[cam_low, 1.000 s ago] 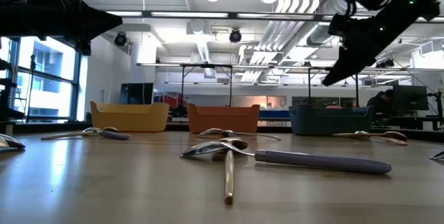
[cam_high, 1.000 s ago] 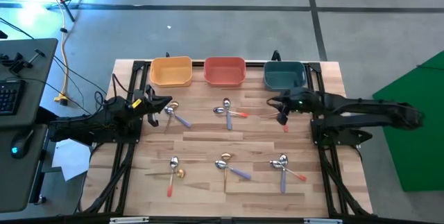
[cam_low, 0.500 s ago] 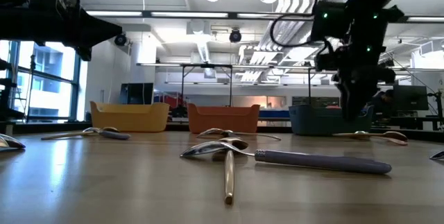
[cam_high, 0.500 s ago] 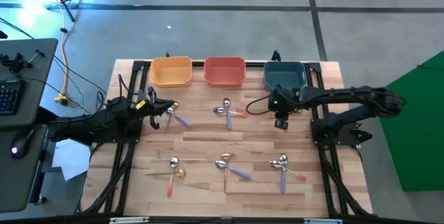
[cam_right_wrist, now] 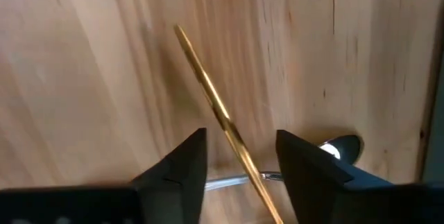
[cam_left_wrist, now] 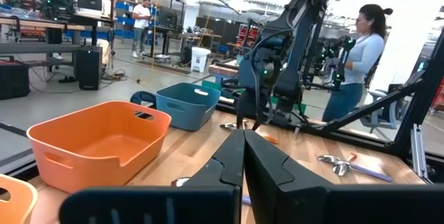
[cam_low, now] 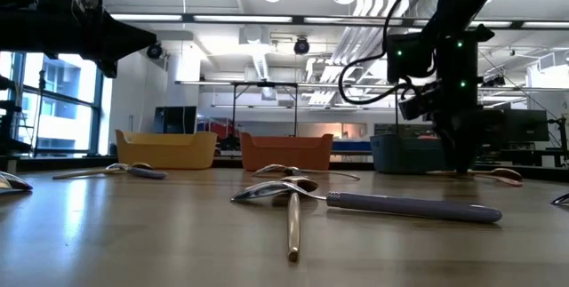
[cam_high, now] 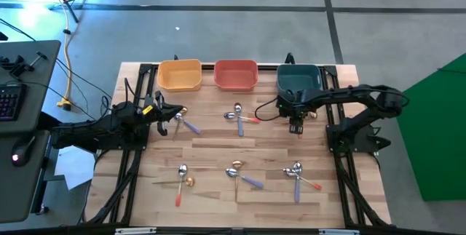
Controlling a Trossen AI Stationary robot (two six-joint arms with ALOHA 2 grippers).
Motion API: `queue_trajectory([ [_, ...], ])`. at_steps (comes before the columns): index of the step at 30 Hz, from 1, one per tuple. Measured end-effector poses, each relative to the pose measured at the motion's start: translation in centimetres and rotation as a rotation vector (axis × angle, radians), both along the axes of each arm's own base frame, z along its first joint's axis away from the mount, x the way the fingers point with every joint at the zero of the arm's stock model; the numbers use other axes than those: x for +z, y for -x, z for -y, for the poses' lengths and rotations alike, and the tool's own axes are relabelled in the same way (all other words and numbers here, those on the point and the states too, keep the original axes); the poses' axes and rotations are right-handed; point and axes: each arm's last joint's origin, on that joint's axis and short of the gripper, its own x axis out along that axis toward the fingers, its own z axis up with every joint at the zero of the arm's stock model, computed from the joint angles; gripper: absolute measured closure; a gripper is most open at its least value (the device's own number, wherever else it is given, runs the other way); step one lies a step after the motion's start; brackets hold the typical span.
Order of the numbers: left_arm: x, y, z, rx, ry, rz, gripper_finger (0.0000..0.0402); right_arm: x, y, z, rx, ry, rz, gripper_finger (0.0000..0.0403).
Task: Sort silverware by color (type)
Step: Put the gold spoon into the orange bin
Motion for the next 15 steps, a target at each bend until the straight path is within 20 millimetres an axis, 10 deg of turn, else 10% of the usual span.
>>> queue_trajectory([
  [6,0.0,0.0,0.0,0.001,-0.006,-0.002,0.0401,-0.1,0.1,0.1,0.068,0.035,-0.032,0.0198],
  [15,0.0,0.0,0.0,-0.002,0.009,0.002,0.0401,-1.2,-0.3,0.2,0.127,-0.050,-0.053,0.0276],
])
